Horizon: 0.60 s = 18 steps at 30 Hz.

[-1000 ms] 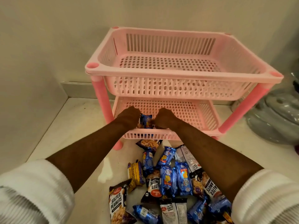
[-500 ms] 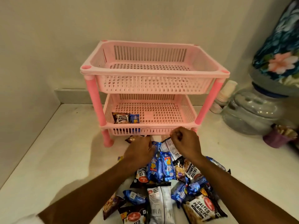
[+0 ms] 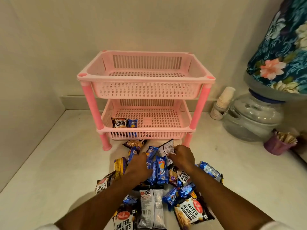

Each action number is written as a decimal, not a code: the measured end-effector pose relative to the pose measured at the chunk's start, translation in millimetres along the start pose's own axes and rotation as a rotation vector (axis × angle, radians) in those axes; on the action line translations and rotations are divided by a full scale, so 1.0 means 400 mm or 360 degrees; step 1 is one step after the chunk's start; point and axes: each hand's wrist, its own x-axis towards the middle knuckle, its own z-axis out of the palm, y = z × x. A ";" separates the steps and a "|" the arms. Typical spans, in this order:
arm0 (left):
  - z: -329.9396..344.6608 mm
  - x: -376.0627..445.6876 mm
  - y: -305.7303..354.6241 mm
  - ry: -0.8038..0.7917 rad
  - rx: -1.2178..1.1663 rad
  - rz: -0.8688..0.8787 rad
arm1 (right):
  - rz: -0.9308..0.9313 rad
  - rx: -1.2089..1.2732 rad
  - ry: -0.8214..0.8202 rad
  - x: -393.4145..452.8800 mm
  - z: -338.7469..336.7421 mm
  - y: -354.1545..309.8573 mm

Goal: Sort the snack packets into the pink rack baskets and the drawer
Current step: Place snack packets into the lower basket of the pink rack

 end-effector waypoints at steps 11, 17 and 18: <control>-0.140 -0.032 0.089 0.0408 -0.0486 0.0093 | -0.0270 0.1086 0.0064 -0.064 -0.175 -0.043; -0.282 0.055 0.134 0.0687 -0.0543 0.0113 | -0.0526 0.0998 0.0546 0.024 -0.219 -0.187; -0.299 0.081 0.138 0.0695 -0.0557 0.0090 | -0.0508 0.0997 0.0605 0.048 -0.218 -0.210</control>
